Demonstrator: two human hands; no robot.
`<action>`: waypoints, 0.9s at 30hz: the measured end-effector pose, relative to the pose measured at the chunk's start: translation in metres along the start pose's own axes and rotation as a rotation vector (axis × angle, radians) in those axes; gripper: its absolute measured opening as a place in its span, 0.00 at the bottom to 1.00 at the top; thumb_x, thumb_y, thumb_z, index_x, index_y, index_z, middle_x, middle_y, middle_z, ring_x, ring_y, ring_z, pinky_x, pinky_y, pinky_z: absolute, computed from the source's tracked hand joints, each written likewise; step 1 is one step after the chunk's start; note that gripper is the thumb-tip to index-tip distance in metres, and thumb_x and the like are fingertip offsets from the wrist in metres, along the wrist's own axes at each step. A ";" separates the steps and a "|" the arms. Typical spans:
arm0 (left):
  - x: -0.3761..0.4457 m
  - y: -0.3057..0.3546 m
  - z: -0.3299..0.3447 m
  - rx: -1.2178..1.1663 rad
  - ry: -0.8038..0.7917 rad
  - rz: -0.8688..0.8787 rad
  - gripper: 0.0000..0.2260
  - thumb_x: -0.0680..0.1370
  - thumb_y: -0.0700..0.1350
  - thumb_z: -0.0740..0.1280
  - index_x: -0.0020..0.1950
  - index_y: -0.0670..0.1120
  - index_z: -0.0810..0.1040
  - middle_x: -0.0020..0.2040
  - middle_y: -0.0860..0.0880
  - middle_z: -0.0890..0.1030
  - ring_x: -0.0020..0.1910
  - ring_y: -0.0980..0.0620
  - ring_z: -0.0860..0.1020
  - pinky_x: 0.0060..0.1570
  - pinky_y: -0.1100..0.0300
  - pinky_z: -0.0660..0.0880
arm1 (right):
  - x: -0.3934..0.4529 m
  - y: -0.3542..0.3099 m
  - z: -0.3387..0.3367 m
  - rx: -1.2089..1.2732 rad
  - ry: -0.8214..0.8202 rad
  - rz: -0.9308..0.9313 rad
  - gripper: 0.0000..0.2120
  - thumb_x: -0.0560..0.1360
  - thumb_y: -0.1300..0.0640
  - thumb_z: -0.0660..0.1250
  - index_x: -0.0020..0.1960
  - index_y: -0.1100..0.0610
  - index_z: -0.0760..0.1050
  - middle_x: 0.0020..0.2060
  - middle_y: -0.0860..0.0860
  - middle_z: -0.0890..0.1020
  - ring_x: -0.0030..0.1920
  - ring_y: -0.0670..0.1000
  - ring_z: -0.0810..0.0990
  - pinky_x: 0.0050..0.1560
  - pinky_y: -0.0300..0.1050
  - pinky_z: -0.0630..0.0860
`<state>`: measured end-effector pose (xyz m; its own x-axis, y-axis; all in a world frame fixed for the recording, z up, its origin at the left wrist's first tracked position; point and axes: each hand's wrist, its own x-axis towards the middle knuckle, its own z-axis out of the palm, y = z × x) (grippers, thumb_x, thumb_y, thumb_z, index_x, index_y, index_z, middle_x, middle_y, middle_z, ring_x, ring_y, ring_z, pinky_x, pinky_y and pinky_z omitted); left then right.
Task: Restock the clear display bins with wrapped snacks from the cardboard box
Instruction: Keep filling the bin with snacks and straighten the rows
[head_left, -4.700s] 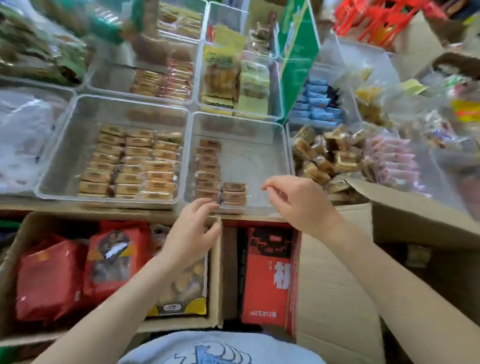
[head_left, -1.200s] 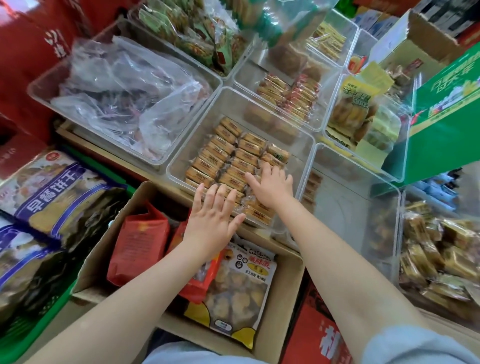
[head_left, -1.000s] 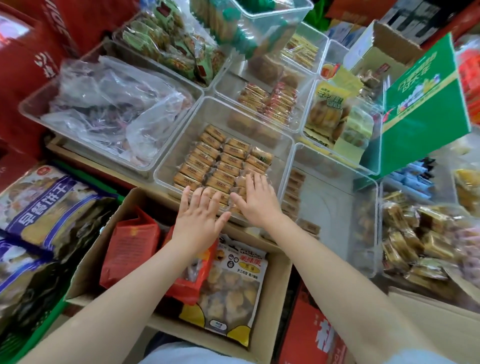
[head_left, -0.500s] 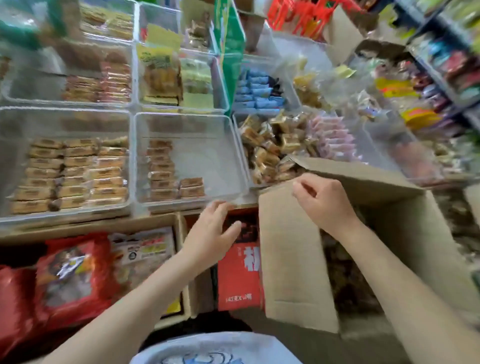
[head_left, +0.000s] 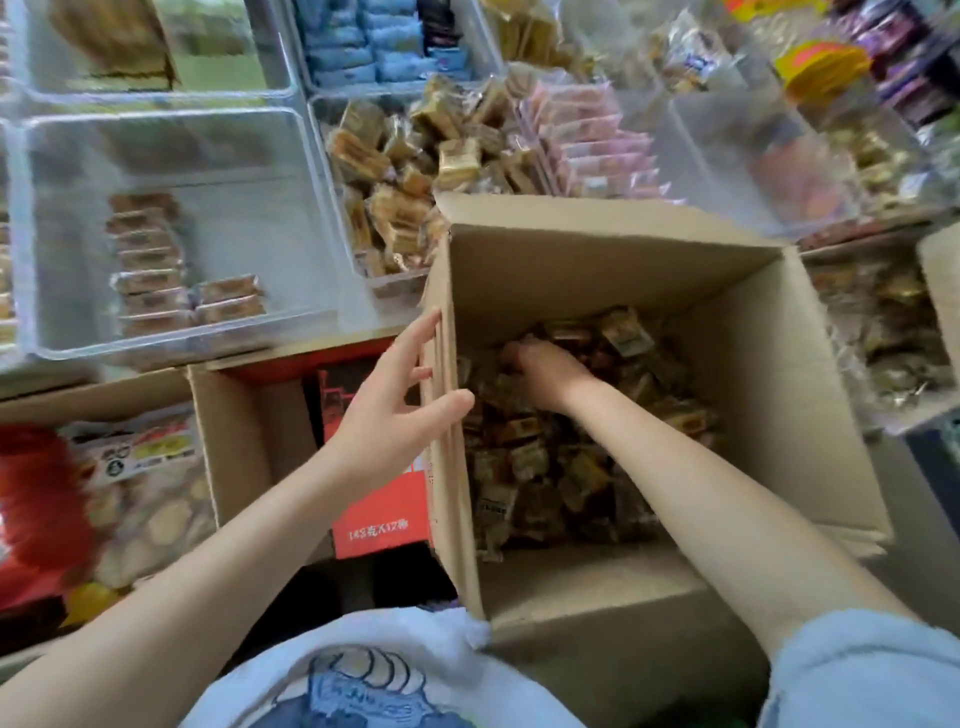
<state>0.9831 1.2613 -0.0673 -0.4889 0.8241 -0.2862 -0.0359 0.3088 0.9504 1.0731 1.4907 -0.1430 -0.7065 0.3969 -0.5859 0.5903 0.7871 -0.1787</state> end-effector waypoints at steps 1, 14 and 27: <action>0.000 0.000 -0.001 -0.010 0.003 -0.003 0.36 0.74 0.58 0.71 0.78 0.68 0.57 0.78 0.63 0.63 0.73 0.54 0.70 0.64 0.51 0.75 | 0.011 0.005 0.011 0.024 -0.020 -0.019 0.22 0.81 0.51 0.65 0.73 0.54 0.71 0.70 0.57 0.74 0.69 0.58 0.74 0.65 0.46 0.71; -0.003 0.006 0.008 -0.030 0.058 -0.017 0.35 0.70 0.61 0.68 0.75 0.72 0.60 0.74 0.69 0.66 0.71 0.56 0.72 0.65 0.48 0.76 | 0.018 0.029 0.000 0.824 -0.372 0.149 0.16 0.81 0.46 0.61 0.58 0.55 0.78 0.52 0.55 0.83 0.46 0.51 0.82 0.47 0.45 0.78; -0.005 -0.006 -0.038 0.031 0.113 -0.028 0.29 0.74 0.59 0.70 0.75 0.63 0.68 0.71 0.62 0.72 0.65 0.60 0.75 0.57 0.65 0.73 | -0.071 -0.054 -0.115 1.425 -0.512 -0.551 0.26 0.82 0.41 0.53 0.66 0.60 0.74 0.52 0.63 0.81 0.38 0.54 0.82 0.28 0.40 0.75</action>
<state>0.9528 1.2371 -0.0665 -0.5830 0.7568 -0.2955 -0.0251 0.3468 0.9376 1.0466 1.4738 -0.0010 -0.9194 -0.1934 -0.3424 0.3926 -0.4001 -0.8281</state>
